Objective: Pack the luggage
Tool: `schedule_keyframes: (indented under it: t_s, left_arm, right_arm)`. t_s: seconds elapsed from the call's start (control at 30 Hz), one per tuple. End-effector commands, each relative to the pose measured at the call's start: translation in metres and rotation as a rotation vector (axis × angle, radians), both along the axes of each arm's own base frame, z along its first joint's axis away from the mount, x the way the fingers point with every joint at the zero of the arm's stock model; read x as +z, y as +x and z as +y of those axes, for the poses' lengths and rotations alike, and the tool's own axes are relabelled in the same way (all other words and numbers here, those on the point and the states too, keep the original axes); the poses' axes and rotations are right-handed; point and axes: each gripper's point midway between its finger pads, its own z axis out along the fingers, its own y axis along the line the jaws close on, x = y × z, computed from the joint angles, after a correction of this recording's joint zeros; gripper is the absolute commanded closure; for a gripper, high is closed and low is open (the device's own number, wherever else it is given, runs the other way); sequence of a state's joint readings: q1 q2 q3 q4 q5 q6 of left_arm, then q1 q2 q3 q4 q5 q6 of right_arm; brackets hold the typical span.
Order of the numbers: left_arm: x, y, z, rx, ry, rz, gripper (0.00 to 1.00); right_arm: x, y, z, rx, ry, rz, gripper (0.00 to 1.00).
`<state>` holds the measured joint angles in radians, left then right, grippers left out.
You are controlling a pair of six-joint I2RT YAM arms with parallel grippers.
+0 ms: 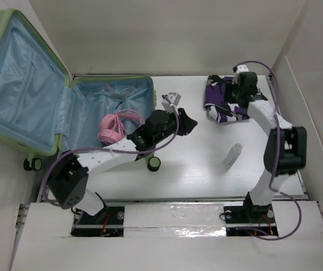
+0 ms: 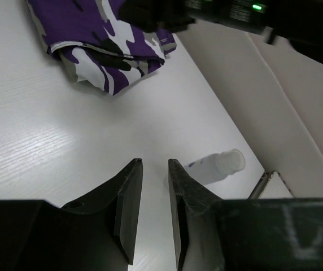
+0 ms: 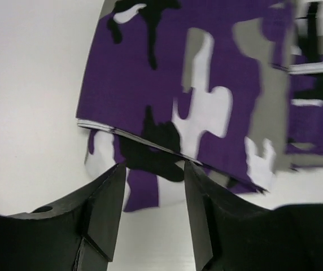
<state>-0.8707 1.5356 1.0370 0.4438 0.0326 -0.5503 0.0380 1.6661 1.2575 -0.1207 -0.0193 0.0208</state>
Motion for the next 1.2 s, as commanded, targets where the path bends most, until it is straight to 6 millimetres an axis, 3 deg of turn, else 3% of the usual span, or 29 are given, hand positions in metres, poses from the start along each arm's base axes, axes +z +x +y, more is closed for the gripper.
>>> schedule_keyframes:
  t_s: [0.0,0.07,0.1,0.17,0.2,0.23,0.3,0.33,0.4,0.5,0.53,0.57,0.67,0.77,0.8,0.83,0.87,0.9,1.0,1.07,1.1,1.13,1.17]
  left_arm:
    - [0.058,-0.016,0.021,-0.004,-0.131,-0.117,0.78]
    - [0.051,-0.025,0.030,-0.009,-0.114,-0.110,0.77]
    - [0.062,-0.031,0.037,-0.012,-0.131,-0.128,0.76]
    - [0.056,-0.043,0.044,-0.022,-0.130,-0.126,0.75]
    - [0.066,-0.048,0.050,-0.024,-0.151,-0.141,0.74]
    - [0.066,-0.052,0.053,-0.029,-0.154,-0.143,0.74]
    - [0.068,-0.062,0.059,-0.048,-0.168,-0.149,0.74]
    - [0.071,-0.064,0.061,-0.054,-0.179,-0.156,0.74]
    - [0.071,-0.070,0.065,-0.062,-0.188,-0.161,0.73]
    - [0.070,-0.074,0.071,-0.059,-0.186,-0.166,0.73]
    - [0.071,-0.074,0.071,-0.061,-0.194,-0.171,0.73]
    - [0.068,-0.076,0.072,-0.062,-0.194,-0.171,0.73]
    - [0.067,-0.076,0.073,-0.064,-0.184,-0.172,0.73]
    - [0.064,-0.075,0.072,-0.063,-0.178,-0.169,0.66]
    - [0.060,-0.071,0.070,-0.054,-0.166,-0.159,0.63]
    - [0.053,-0.070,0.070,-0.050,-0.139,-0.140,0.57]
    - [0.058,-0.066,0.068,-0.040,-0.135,-0.142,0.54]
    - [0.050,-0.058,0.068,-0.006,-0.114,-0.119,0.52]
    - [0.036,-0.043,0.064,0.037,-0.091,-0.061,0.52]
    - [0.036,-0.030,0.063,0.068,-0.105,-0.024,0.53]
    - [0.024,-0.025,0.057,0.070,-0.085,0.005,0.54]
    - [0.016,-0.016,0.055,0.105,-0.074,0.024,0.53]
    - [0.020,-0.015,0.053,0.106,-0.087,0.021,0.53]
  right_arm:
    - [-0.017,0.029,0.041,0.129,-0.094,0.102,0.47]
    - [-0.039,0.035,0.051,0.156,-0.110,0.167,0.46]
    - [-0.051,0.043,0.054,0.145,-0.131,0.188,0.45]
    - [-0.058,0.052,0.058,0.139,-0.141,0.181,0.36]
    - [-0.056,0.059,0.064,0.139,-0.148,0.166,0.33]
    - [-0.074,0.060,0.063,0.138,-0.157,0.213,0.28]
    - [-0.077,0.065,0.077,0.153,-0.192,0.239,0.28]
    - [-0.100,0.066,0.076,0.144,-0.223,0.290,0.29]
    - [-0.109,0.068,0.081,0.152,-0.236,0.331,0.31]
    - [-0.107,0.077,0.091,0.124,-0.251,0.309,0.45]
    - [-0.106,0.078,0.092,0.125,-0.245,0.303,0.60]
    - [-0.109,0.076,0.091,0.116,-0.240,0.310,0.67]
    - [-0.121,0.061,0.097,0.111,-0.248,0.354,0.86]
    - [-0.113,0.045,0.109,0.153,-0.257,0.340,0.93]
    - [-0.130,0.024,0.107,0.176,-0.279,0.384,0.93]
    - [-0.104,0.025,0.108,0.179,-0.260,0.308,0.93]
    - [-0.100,0.014,0.114,0.204,-0.261,0.292,0.93]
    - [-0.096,0.005,0.116,0.227,-0.243,0.279,0.93]
    - [-0.077,-0.032,0.120,0.296,-0.198,0.222,0.89]
    - [-0.065,-0.051,0.118,0.313,-0.179,0.192,0.78]
    - [-0.062,-0.058,0.125,0.348,-0.166,0.181,0.74]
    - [-0.053,-0.065,0.124,0.352,-0.154,0.158,0.64]
    - [-0.048,-0.070,0.124,0.357,-0.148,0.146,0.58]
